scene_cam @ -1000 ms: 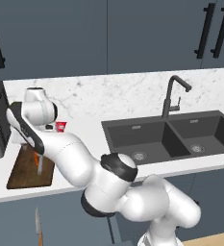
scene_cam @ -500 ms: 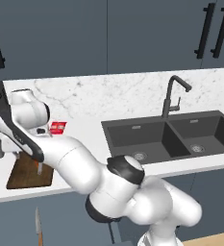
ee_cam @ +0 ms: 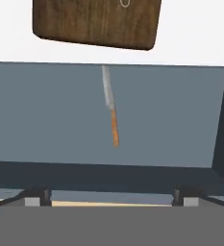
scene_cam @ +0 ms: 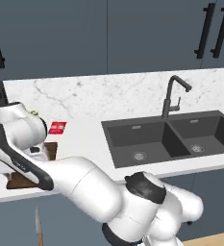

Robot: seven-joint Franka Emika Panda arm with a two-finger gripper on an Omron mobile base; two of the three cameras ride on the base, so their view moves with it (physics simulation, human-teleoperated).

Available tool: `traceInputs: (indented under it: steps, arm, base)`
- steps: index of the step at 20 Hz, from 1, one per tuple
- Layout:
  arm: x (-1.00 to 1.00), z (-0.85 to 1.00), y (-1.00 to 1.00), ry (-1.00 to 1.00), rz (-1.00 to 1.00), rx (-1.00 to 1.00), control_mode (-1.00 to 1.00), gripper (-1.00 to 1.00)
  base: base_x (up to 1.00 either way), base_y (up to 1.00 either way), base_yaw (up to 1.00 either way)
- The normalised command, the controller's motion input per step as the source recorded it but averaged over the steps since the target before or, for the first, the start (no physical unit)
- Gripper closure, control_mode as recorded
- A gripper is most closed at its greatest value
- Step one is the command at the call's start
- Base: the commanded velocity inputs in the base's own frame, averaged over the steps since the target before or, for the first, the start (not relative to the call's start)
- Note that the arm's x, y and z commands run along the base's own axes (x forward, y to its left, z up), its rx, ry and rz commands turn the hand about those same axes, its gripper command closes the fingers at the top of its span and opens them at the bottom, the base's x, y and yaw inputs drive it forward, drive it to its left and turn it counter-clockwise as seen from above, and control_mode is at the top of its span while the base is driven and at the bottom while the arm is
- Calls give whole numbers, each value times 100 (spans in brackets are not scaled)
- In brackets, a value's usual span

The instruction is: Place the appropriate cutting tool for cutting the carrot skin on the cutting board.

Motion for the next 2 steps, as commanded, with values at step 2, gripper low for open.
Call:
traceInputs:
  steps: [2]
  arm:
    - [-100,0,5,-6,0,0,-100,-100]
  base:
    - [0,0,0]
